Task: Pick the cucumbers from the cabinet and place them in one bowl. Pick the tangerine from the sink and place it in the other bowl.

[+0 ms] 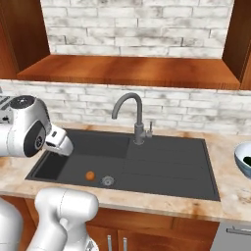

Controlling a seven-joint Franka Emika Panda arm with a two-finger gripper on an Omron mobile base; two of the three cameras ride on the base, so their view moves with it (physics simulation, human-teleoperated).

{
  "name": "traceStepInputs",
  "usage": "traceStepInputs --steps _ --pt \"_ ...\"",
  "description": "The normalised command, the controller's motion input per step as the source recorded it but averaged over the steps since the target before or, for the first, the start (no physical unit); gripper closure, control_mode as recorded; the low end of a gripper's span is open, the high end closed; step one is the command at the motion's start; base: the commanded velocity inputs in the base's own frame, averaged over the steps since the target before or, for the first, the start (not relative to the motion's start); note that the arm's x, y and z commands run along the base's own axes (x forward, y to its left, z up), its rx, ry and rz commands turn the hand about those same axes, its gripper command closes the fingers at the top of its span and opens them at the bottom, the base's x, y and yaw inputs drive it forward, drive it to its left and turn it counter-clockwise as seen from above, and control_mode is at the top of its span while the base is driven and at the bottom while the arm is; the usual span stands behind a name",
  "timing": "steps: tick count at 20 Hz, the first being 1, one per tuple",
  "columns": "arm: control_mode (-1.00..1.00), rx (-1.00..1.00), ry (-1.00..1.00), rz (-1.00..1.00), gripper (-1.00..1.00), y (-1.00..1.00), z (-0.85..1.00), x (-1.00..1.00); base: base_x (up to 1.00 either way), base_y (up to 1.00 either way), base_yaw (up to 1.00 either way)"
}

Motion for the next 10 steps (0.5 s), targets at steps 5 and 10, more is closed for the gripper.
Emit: traceStepInputs --steps 5,10 --pt "-1.0 0.0 0.0 0.13 -1.0 0.0 -0.44 0.02 0.0 0.0 0.0" --pt "-1.0 0.0 0.03 0.12 -1.0 -0.05 -0.07 0.13 0.0 0.0 0.0"
